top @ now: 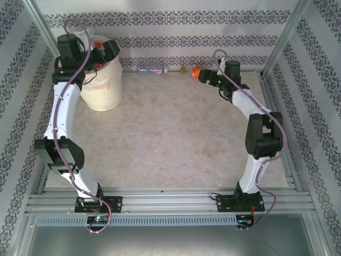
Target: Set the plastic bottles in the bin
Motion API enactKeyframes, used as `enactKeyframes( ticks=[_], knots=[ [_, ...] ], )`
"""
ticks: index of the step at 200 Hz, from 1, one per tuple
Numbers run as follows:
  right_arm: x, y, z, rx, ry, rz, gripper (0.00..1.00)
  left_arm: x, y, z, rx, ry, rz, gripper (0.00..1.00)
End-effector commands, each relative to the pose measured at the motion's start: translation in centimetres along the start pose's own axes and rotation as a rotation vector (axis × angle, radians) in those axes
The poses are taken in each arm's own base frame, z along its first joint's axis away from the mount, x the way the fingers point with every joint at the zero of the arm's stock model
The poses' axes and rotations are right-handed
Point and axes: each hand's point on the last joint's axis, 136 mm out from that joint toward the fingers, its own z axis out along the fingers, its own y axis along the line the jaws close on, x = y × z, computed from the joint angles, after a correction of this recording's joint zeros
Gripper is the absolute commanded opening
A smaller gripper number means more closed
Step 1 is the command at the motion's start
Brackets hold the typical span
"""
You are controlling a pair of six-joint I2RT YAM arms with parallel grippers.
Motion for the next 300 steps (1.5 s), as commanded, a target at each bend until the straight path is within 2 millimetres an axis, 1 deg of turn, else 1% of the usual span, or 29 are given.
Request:
enactKeyframes(
  ticks=[1,18,22,29,51,57,64,69,74,80,91,101,112,129,147,170,185,199,225,234,245,268,283,300],
  knots=[
    [-0.6,0.5,1.9,-0.087,0.04,-0.185,0.98,0.0,-4.0,-0.9,0.114,-0.067,-0.013,1.0],
    [-0.3,-0.5,4.1,-0.099,0.065,-0.283,0.97,2.1,-5.3,-1.2,0.118,-0.054,-0.006,1.0],
    [-0.7,-0.6,4.5,-0.099,0.062,-0.302,0.96,2.6,-5.5,-1.1,0.116,-0.046,-0.003,1.0],
    [-0.6,-1.4,5.5,-0.087,0.071,-0.32,0.96,3.4,-5.8,-1.1,0.112,-0.038,0.004,1.0],
    [-1.2,-3.7,8.0,-0.029,0.079,-0.306,0.97,5.3,-5.9,-1.1,0.085,-0.019,-0.002,1.0],
    [-1.7,-4.0,8.4,-0.033,0.078,-0.276,0.98,5.6,-5.8,-1.1,0.077,-0.018,-0.004,1.0],
    [-1.6,-4.3,9.1,-0.057,0.097,-0.221,0.98,6.0,-5.6,-1.0,0.069,-0.015,-0.006,1.0],
    [-1.9,-4.3,9.3,-0.082,0.105,-0.18,0.98,6.3,-5.5,-1.0,0.065,-0.011,-0.007,1.0],
    [-1.4,-4.5,10.0,-0.103,0.126,-0.127,0.98,6.5,-5.4,-0.9,0.056,-0.008,-0.005,1.0],
    [-1.8,-4.5,10.2,-0.118,0.134,-0.073,0.98,6.7,-5.2,-0.9,0.043,-0.003,-0.004,1.0],
    [-1.3,-5.0,11.3,-0.137,0.161,0.04,0.98,7.0,-4.7,-1.0,0.017,0.001,0.001,1.0],
    [-1.0,-5.5,12.1,-0.152,0.164,0.133,0.98,7.1,-4.3,-1.0,-0.005,-0.001,0.007,1.0],
    [-1.2,-6.0,12.8,-0.158,0.143,0.203,0.98,7.3,-4.1,-1.1,-0.014,-0.005,0.007,1.0],
    [-1.2,-6.1,13.1,-0.147,0.137,0.248,0.98,7.7,-4.0,-1.0,-0.015,0.006,0.003,1.0],
    [-1.5,-6.2,13.0,-0.134,0.13,0.295,0.98,8.4,-4.1,-0.8,-0.01,0.029,-0.003,1.0],
    [-0.9,-6.1,13.2,-0.14,0.153,0.375,0.96,9.1,-4.1,-0.6,-0.01,0.043,-0.008,1.0],
    [-0.2,-5.7,13.9,-0.146,0.162,0.431,0.94,9.5,-3.9,-0.4,-0.012,0.047,-0.01,1.0],
    [0.0,-5.4,14.7,-0.139,0.144,0.443,0.9,10.1,-3.7,-0.1,-0.014,0.059,-0.013,1.0],
    [0.5,-7.2,15.9,-0.026,0.096,0.489,0.82,11.2,-3.8,0.7,-0.01,0.095,-0.008,1.0],
    [0.6,-7.3,16.3,-0.033,0.086,0.517,0.81,11.5,-4.0,1.0,-0.006,0.106,-0.004,1.0],
    [0.6,-7.0,16.7,-0.05,0.076,0.534,0.8,12.0,-4.4,1.3,0.006,0.115,0.001,1.0],
    [0.4,-6.1,17.2,-0.087,0.062,0.536,0.78,13.4,-5.2,2.6,0.038,0.154,0.006,1.0],
    [0.5,-5.3,17.4,-0.11,0.063,0.53,0.71,14.7,-5.7,4.0,0.052,0.187,-0.005,1.0],
    [0.7,-4.5,17.4,-0.111,0.074,0.529,0.63,16.6,-5.7,6.0,0.043,0.231,-0.038,1.0]
  ],
)
